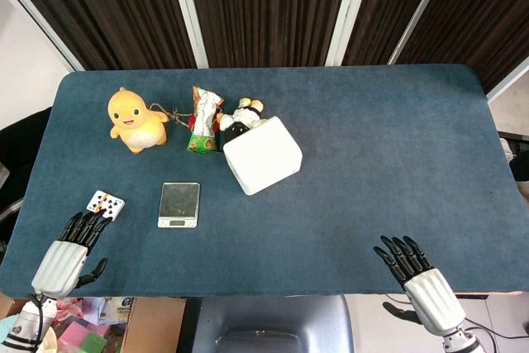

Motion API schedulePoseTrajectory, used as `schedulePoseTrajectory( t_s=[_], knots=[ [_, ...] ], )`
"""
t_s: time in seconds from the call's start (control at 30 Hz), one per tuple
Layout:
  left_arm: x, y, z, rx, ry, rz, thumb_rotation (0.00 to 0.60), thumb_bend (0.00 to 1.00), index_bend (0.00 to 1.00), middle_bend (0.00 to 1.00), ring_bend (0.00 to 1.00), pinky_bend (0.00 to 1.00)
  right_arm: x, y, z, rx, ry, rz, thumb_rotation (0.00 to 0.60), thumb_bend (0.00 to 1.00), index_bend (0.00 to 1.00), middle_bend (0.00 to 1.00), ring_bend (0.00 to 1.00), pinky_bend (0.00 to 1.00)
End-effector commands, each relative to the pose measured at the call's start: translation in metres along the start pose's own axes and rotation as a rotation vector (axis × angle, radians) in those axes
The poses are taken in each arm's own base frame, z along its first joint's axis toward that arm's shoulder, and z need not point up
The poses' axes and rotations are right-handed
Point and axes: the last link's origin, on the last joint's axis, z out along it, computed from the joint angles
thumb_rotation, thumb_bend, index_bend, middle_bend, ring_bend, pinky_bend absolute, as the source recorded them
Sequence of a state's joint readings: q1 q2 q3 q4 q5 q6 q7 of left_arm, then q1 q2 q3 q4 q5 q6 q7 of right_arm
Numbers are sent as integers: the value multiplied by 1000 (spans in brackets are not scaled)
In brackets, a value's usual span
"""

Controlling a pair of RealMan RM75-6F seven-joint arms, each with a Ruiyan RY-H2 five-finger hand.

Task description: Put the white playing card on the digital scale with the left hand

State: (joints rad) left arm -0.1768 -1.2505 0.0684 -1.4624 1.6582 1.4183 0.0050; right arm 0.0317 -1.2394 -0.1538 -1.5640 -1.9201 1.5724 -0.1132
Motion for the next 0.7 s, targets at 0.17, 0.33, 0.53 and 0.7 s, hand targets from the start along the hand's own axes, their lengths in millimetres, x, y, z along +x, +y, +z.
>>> schedulePoseTrajectory(
  t_s=[0.17,0.33,0.53,0.7],
  knots=[
    [-12,4,3,-14,-42,-15,600,371,100,0,0,0,2,1,-2,5,4,12,600,161,0,0,0,0],
    [-35,10,14,-28,-92,-41,600,386,246,0,0,0,3,3,-1,-5,3,18,600,161,0,0,0,0],
    [-57,19,37,9,-120,-81,600,435,292,0,0,0,3,4,1,-9,-4,17,600,161,0,0,0,0],
    [-69,28,53,16,-116,-74,600,466,268,0,0,0,1,3,1,-4,-14,14,600,160,0,0,0,0]
  ],
)
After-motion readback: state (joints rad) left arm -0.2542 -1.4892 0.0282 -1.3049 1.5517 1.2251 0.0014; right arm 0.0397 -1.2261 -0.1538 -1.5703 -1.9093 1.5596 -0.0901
